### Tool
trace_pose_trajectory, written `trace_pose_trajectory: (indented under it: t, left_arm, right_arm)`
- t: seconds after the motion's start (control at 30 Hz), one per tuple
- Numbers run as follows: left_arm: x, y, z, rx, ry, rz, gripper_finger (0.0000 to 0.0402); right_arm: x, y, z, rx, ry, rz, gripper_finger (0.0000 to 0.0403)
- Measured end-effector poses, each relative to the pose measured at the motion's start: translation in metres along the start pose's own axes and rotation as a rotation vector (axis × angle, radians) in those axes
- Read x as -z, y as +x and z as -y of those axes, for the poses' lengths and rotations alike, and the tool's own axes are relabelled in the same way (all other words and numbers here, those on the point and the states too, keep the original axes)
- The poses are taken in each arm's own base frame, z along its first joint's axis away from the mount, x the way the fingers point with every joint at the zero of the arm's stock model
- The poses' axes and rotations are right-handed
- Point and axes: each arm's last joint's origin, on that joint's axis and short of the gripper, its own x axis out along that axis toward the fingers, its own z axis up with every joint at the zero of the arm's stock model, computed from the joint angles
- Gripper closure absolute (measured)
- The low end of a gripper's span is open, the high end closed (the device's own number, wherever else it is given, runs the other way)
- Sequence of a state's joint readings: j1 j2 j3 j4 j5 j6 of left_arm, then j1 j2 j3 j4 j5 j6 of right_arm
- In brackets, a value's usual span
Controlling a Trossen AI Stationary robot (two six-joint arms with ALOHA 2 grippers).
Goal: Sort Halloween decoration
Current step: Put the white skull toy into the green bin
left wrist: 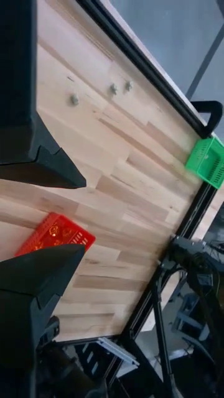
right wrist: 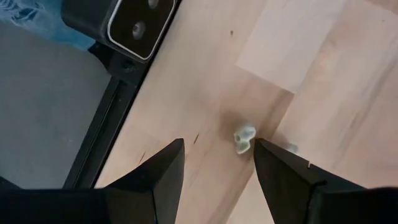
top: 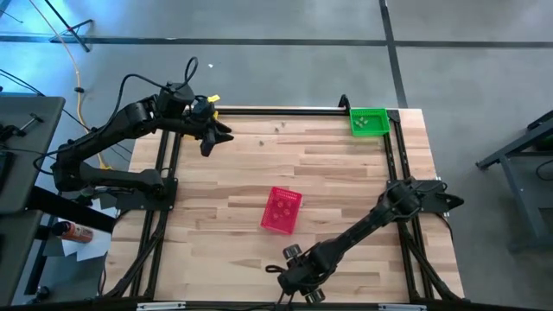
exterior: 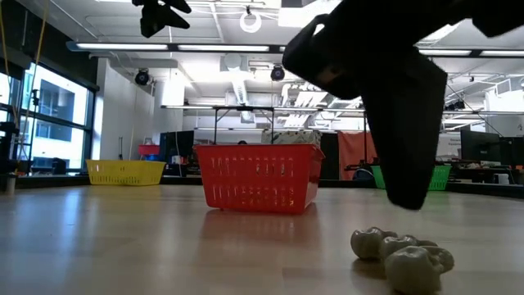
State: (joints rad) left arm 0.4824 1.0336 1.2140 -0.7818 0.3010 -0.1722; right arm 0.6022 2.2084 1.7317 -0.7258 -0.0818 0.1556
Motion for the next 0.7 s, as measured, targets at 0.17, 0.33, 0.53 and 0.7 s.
trace_pose_trajectory:
  t: [0.17, 0.33, 0.53, 0.7]
  left_arm:
    - [0.0, 0.0, 0.0, 0.0, -0.001, 0.0, 0.0254]
    - [0.0, 0.0, 0.0, -0.001, -0.006, 0.0, 0.0254]
    - [0.0, 0.0, 0.0, -0.001, -0.01, 0.0, 0.0254]
    - [0.0, 0.0, 0.0, -0.001, -0.01, 0.0, 0.0254]
  right_arm:
    - [0.002, 0.011, 0.001, 0.003, -0.025, -0.016, 0.0214]
    - [0.002, 0.013, 0.002, 0.024, -0.025, -0.016, 0.0214]
    - [0.002, 0.013, 0.002, 0.016, -0.024, -0.017, 0.0214]
    - [0.002, 0.013, 0.002, 0.008, -0.037, -0.018, 0.0214]
